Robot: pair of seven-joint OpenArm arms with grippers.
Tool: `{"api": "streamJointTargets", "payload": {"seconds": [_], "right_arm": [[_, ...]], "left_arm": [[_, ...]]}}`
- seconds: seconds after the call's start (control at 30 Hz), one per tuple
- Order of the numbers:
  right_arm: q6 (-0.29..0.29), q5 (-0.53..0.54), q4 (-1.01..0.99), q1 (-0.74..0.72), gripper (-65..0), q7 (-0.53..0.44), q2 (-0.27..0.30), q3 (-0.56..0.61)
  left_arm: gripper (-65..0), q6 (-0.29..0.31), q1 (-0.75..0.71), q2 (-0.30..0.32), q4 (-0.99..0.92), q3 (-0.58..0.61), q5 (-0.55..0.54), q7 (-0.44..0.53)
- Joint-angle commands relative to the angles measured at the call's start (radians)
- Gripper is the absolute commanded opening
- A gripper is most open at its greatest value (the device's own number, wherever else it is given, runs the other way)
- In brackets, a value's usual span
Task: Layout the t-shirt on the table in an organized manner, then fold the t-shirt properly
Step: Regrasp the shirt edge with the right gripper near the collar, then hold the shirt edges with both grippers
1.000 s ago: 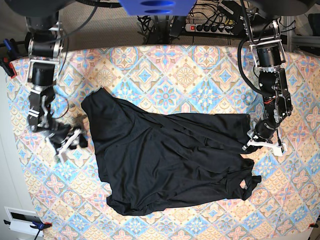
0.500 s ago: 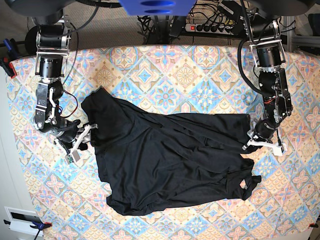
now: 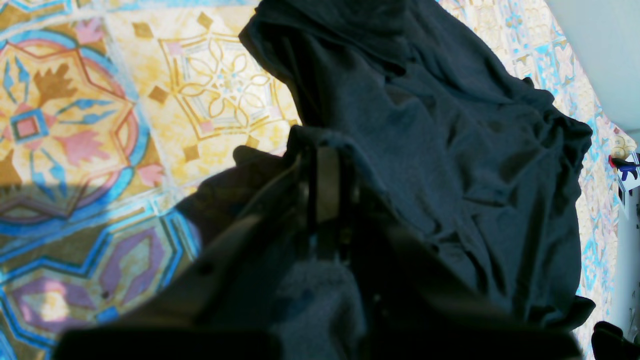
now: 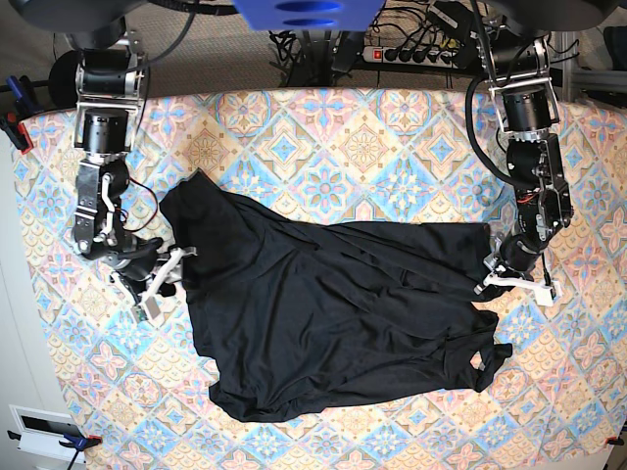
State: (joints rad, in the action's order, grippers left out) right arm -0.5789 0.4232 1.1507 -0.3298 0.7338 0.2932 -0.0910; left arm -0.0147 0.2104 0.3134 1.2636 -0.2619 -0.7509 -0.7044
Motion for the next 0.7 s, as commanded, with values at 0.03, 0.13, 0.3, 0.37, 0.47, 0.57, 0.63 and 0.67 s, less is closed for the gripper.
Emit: {"api": "streamJointTargets", "payload": {"seconds": [0.03, 0.13, 0.3, 0.37, 0.47, 0.57, 0.63, 0.67], "right_arm": [[-0.008, 0.018, -0.007, -0.027, -35.4, -0.026, -0.018, -0.002], [-0.008, 0.016, -0.081, -0.038, -35.4, -0.036, -0.021, -0.002], [-0.008, 0.016, -0.142, -0.116, -35.4, -0.067, -0.021, 0.001], [-0.008, 0.015, -0.150, -0.136, -35.4, -0.067, -0.021, 0.001], [-0.008, 0.015, -0.154, -0.164, -35.4, -0.067, -0.021, 0.001], [-0.008, 0.015, -0.156, -0.171, -35.4, -0.067, -0.021, 0.003], [-0.008, 0.015, -0.156, -0.171, -35.4, -0.069, -0.021, 0.003], [-0.008, 0.015, -0.156, -0.171, -35.4, -0.069, -0.021, 0.003]], "left_arm": [[-65.0, 0.008, 0.022, 0.013, 0.017, -0.003, -0.009, 0.015], [-65.0, 0.008, 0.022, 0.013, 0.017, -0.003, -0.009, 0.015], [-65.0, 0.008, 0.022, 0.013, 0.017, -0.003, -0.009, 0.015], [-65.0, 0.008, 0.022, 0.013, 0.017, -0.003, -0.009, 0.013], [-65.0, 0.008, 0.022, 0.013, 0.017, -0.003, -0.009, 0.013], [-65.0, 0.008, 0.022, 0.013, 0.017, -0.003, -0.009, 0.013], [-65.0, 0.008, 0.022, 0.013, 0.017, -0.003, -0.009, 0.013], [-65.0, 0.008, 0.022, 0.013, 0.018, -0.003, -0.009, 0.013]]}}
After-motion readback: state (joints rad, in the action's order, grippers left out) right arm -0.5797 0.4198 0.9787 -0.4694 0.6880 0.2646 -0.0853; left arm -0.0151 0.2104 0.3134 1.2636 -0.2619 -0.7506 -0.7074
